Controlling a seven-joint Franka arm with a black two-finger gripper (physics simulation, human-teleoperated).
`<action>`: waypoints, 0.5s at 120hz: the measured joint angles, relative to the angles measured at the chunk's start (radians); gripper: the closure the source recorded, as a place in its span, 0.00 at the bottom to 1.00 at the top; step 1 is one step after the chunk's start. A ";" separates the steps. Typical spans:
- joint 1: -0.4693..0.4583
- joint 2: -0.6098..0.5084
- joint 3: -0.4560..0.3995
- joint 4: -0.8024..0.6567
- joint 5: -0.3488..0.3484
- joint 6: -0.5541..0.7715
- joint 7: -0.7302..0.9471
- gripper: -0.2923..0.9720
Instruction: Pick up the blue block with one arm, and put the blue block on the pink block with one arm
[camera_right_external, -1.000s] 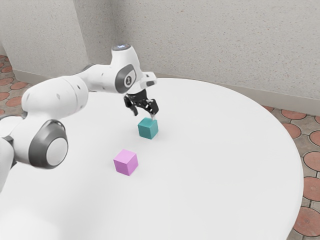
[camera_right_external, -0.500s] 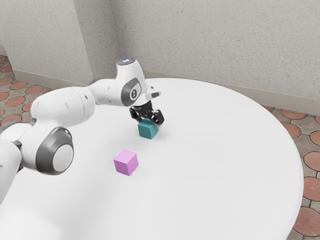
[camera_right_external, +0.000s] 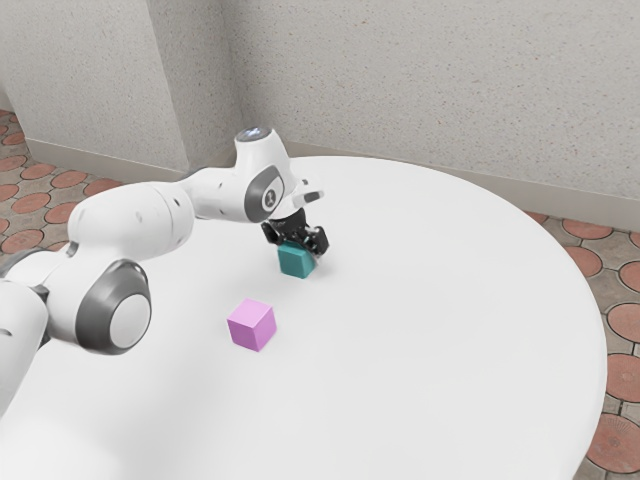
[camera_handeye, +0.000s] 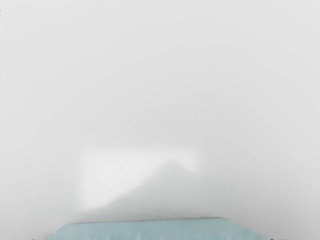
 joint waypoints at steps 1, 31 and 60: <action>0.000 0.000 0.000 0.000 0.000 0.001 0.000 0.36; -0.016 -0.021 0.002 -0.001 0.004 -0.008 -0.004 0.43; -0.013 -0.097 -0.043 -0.001 -0.008 -0.158 0.004 0.48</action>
